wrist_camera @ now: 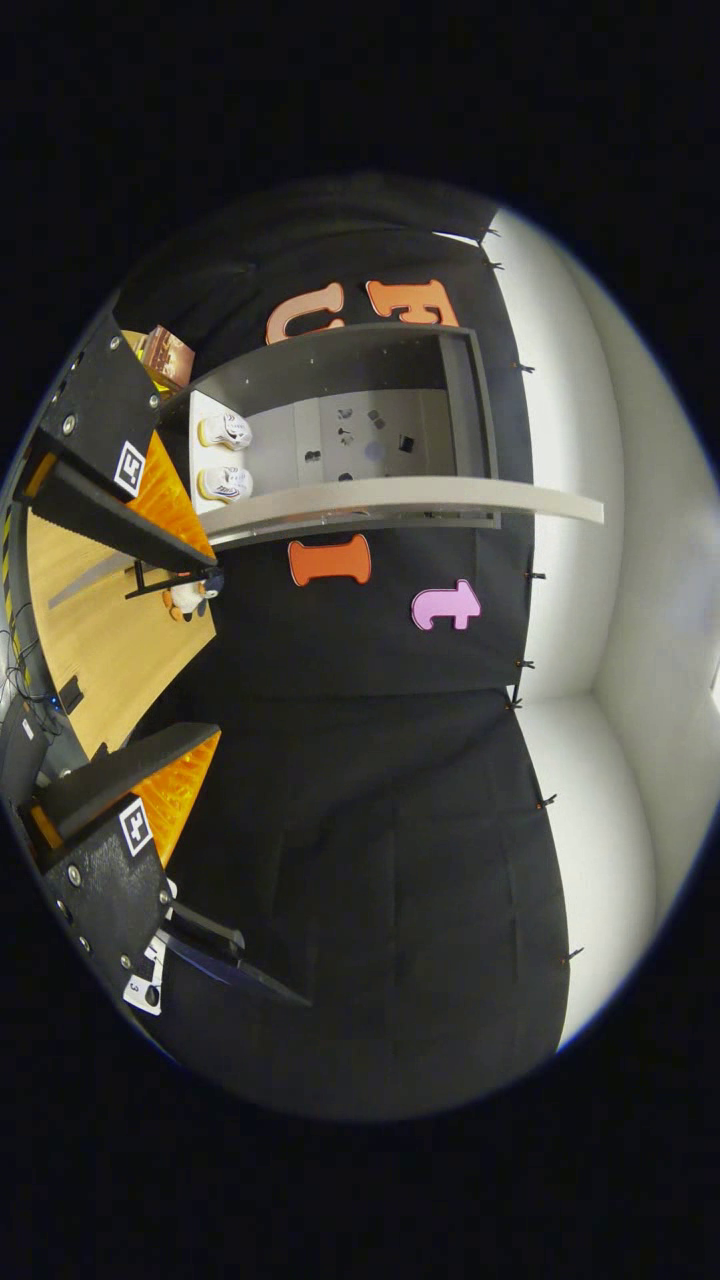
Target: Open the shoe cabinet door, grab the shoes and put them into the shoe cabinet, then close the shoe cabinet door.
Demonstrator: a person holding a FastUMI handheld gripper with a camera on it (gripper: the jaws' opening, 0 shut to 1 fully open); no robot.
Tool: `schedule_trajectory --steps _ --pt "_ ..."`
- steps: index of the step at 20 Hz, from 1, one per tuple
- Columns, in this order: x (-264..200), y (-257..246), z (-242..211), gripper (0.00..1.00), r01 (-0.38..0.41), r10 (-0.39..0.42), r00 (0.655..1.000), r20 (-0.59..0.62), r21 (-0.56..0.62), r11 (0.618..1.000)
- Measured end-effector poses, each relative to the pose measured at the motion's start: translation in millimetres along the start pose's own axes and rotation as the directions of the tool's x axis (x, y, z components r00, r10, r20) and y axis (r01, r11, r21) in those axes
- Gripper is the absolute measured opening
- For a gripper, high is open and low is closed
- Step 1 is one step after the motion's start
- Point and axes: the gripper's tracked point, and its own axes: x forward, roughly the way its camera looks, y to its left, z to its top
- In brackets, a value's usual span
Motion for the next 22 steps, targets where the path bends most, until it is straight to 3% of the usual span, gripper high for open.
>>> schedule_trajectory --steps 9,22 --pt "53 28 9 0.94 -0.079 0.079 0.997 -0.001 -0.014 0.997" --pt "38 68 7 0.9 -0.105 0.105 0.994 0.013 -0.042 0.994"
